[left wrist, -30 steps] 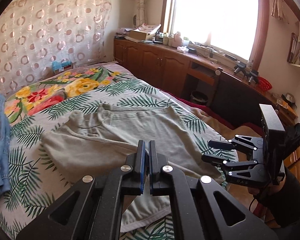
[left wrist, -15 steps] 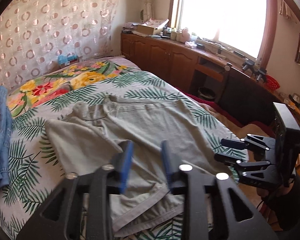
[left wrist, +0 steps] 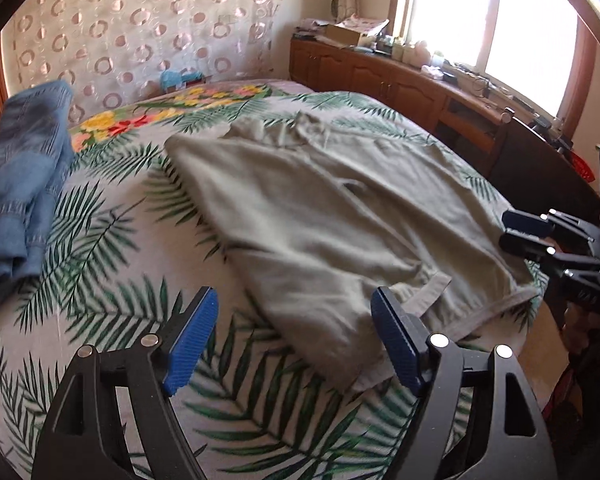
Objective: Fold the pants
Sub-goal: 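Move the right gripper to the pants leg and close on it, then lift the pants leg with the right gripper, fold it over, and open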
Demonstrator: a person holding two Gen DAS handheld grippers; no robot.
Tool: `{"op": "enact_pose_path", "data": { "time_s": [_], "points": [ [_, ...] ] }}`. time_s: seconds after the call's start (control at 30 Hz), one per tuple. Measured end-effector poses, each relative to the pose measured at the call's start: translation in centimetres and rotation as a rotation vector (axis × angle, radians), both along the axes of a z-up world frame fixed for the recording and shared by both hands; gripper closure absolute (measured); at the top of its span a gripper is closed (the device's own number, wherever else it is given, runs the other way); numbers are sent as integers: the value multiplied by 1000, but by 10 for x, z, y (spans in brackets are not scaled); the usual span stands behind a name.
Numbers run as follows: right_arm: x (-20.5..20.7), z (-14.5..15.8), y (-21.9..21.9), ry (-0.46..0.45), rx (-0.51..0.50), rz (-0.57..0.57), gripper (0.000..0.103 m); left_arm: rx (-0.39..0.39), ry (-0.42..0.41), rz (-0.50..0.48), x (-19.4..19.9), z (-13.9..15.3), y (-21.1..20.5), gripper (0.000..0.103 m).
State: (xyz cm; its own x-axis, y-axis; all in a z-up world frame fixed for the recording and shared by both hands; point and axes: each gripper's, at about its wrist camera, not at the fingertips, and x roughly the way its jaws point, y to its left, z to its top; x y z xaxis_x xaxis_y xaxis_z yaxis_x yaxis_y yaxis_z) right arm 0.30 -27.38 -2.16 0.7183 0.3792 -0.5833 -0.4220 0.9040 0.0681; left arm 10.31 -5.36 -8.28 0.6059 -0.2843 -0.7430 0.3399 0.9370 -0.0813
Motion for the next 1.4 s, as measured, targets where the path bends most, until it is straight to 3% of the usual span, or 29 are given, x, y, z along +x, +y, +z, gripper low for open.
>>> {"op": "enact_pose_path", "data": {
  "time_s": [0.23,0.53,0.83,1.0,1.2,1.4],
  "points": [
    [5,6,27,-13,1,78,66,16,19,20,-13,-16,10,24],
    [26,-2,60,25,12,159,70,-17,14,34,-22,-19,22,24],
    [64,-14,85,89,-16,161,70,-25,-5,38,-24,-20,23,24],
    [73,-15,94,101,-34,171,76,-29,-9,38,-25,-20,23,24],
    [70,-19,109,94,-48,211,97,-40,-1,37,-24,-18,25,24],
    [52,-3,107,1,-17,214,101,-62,-29,43,-29,-7,27,24]
  ]
}}
